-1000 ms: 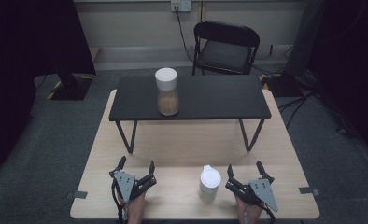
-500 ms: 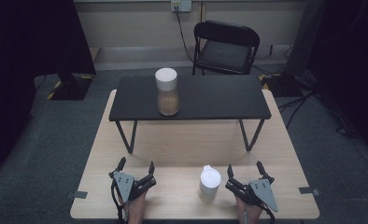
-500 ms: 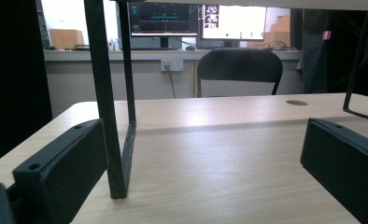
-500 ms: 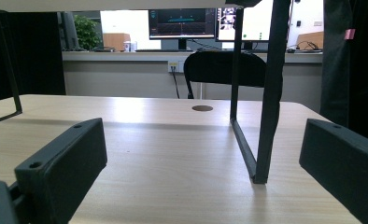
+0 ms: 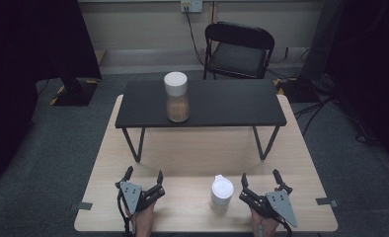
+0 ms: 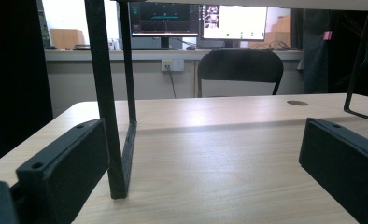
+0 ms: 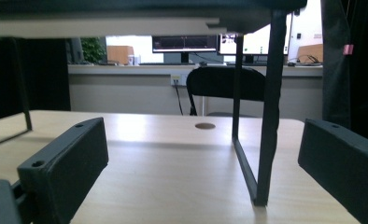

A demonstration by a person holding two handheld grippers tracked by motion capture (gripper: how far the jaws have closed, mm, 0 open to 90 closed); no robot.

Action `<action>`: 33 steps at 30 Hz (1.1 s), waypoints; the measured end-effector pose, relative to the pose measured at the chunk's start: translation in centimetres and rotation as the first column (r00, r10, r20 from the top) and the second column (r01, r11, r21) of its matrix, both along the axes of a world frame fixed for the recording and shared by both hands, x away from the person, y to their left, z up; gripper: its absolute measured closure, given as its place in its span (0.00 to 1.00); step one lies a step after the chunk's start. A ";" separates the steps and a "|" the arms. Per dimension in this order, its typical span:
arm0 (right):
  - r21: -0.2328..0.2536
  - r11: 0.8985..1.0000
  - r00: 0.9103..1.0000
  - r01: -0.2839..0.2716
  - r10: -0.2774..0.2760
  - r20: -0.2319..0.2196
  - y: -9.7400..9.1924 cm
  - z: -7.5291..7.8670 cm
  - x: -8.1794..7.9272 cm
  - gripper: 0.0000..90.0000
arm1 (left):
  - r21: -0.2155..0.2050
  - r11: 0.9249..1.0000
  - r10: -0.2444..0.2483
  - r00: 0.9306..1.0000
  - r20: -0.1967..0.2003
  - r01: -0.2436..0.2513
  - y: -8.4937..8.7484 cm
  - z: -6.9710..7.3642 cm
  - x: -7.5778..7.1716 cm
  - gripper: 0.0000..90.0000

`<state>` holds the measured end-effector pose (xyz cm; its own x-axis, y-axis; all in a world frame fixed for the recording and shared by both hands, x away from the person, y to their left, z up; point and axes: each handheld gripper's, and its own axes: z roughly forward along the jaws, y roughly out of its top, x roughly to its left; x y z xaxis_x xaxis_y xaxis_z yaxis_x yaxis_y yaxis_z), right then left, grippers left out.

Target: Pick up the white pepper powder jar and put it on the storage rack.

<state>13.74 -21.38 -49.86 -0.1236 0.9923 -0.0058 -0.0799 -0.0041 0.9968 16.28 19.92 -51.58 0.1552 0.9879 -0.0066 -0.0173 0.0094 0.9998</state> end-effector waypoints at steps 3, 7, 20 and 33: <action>0.010 1.000 1.000 -0.014 0.014 0.019 0.0 0.7 -0.4 0.01 | 0.000 1.000 -0.001 1.000 0.000 0.001 0.0 0.0 0.0 0.01; 0.026 0.999 0.998 -0.044 0.043 0.041 0.1 1.5 -1.0 0.01 | 0.000 1.000 0.001 1.000 0.000 -0.001 0.0 0.0 0.0 0.01; 0.009 0.987 0.986 -0.163 0.162 0.046 0.8 3.1 -2.4 0.00 | 0.000 1.000 -0.005 1.000 0.000 0.005 0.1 0.0 0.0 0.01; -0.033 0.968 0.968 -0.250 0.251 0.025 2.2 2.7 -3.0 0.00 | 0.000 1.000 -0.005 1.000 0.000 0.005 0.1 0.0 0.0 0.02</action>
